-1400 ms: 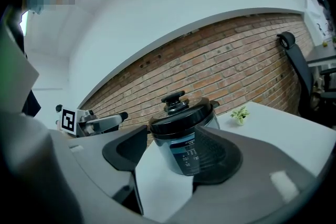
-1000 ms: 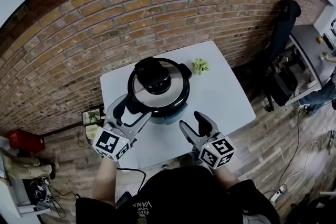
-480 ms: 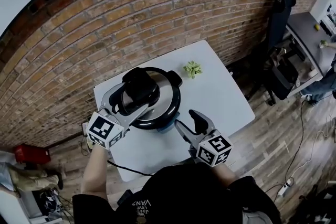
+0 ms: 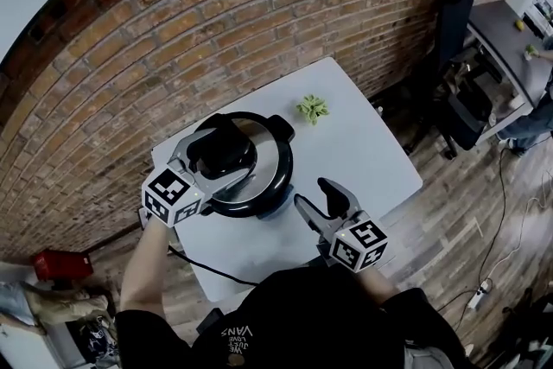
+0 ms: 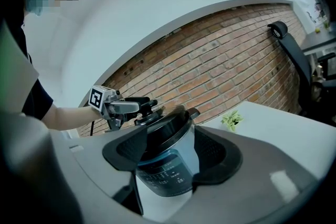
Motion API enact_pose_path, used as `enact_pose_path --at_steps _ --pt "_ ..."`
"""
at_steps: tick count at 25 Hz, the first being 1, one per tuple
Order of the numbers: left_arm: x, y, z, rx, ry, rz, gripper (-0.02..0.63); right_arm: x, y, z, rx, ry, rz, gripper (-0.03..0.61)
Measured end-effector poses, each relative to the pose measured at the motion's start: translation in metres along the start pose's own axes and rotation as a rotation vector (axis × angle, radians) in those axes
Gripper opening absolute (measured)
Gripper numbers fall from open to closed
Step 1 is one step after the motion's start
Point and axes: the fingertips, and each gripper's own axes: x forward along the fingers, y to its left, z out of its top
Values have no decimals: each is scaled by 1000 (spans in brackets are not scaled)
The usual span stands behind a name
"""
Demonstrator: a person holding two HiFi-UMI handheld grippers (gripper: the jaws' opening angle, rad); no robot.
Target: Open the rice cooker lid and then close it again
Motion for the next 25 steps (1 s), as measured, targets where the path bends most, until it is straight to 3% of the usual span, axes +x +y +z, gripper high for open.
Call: enact_pose_path --at_steps 12,15,16,25 --pt "22 -3 -13 44 118 -47 377 1 -5 1 8 -3 -11 272" --pt "23 0 -17 62 150 -35 337 2 -5 0 10 -4 -12 273" --pt "23 1 -17 59 156 -31 311 2 -5 -1 10 -4 -12 272" --pt "24 1 -19 46 181 -60 313 2 -5 -3 14 -5 -24 272"
